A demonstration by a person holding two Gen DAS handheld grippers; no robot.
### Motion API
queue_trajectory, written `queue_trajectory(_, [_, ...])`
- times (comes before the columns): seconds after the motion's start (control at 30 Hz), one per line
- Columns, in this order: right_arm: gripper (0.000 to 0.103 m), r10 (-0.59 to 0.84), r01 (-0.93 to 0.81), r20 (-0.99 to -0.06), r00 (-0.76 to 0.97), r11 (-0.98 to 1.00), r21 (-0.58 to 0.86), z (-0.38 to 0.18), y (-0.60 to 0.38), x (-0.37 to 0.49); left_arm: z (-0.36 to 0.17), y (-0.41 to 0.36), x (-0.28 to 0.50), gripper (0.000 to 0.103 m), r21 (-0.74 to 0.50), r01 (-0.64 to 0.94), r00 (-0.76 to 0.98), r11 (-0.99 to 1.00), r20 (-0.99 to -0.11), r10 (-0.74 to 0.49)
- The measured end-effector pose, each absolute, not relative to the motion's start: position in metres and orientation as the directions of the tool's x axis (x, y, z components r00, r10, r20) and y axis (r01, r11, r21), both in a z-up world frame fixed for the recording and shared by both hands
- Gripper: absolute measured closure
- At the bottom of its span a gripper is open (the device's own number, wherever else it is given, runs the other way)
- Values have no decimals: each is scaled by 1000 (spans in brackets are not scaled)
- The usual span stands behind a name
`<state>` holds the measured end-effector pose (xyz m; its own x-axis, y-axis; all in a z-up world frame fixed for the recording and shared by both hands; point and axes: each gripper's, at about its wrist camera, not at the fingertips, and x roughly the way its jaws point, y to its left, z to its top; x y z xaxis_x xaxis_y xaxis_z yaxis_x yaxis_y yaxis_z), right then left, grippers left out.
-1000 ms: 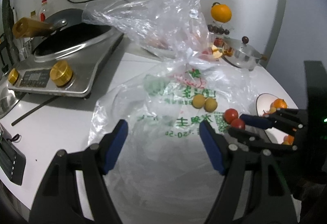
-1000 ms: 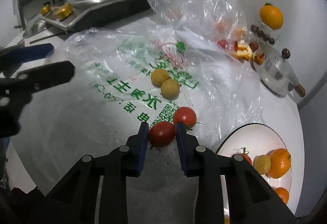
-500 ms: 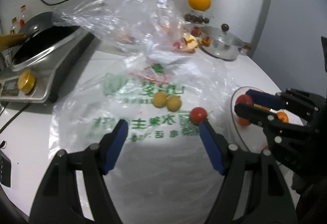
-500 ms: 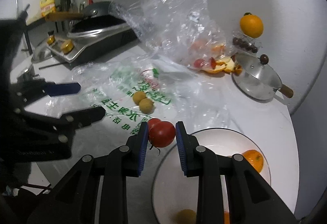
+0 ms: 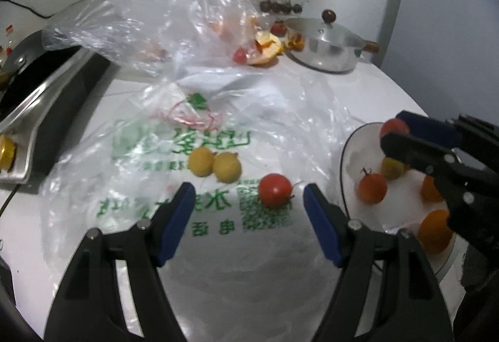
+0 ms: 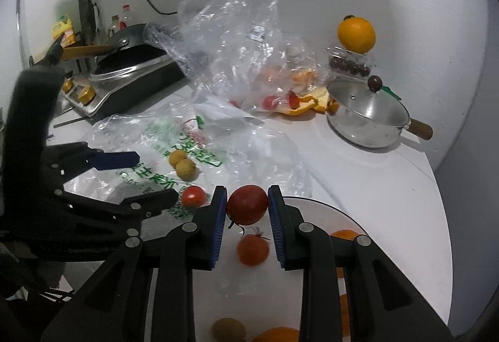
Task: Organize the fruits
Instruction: 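Grasp a cherry tomato with the right tool while the left tool grasps another tomato, then carry the tomato in the left tool over the plate while the right tool carries its tomato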
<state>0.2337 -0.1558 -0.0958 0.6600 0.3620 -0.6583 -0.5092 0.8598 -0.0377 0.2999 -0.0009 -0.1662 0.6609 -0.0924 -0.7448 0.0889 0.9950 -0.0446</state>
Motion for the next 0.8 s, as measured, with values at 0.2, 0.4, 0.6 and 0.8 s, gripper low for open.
queue_trajectory(0.2, [74,356,-490,-651,670,871,-28,-97,-168,239,-183,-3,317,47,-87,83,604,993,-788,-120])
queue_trajectory(0.4, [74,343,-473,-657,671,881,-24,-101,-175,244,-189,-7,322,68,-122,116,581,986,-796,-167])
queue_trajectory(0.6, [74,334,-468,-661,672,883,-29,-101,-175,244,-188,-7,319,74,-149,133,591,980,-782,-199])
queue_trajectory(0.8, [74,330,-464,-657,678,885,-36,-99,-175,241,-175,-3,305,74,-158,143,619,977,-756,-213])
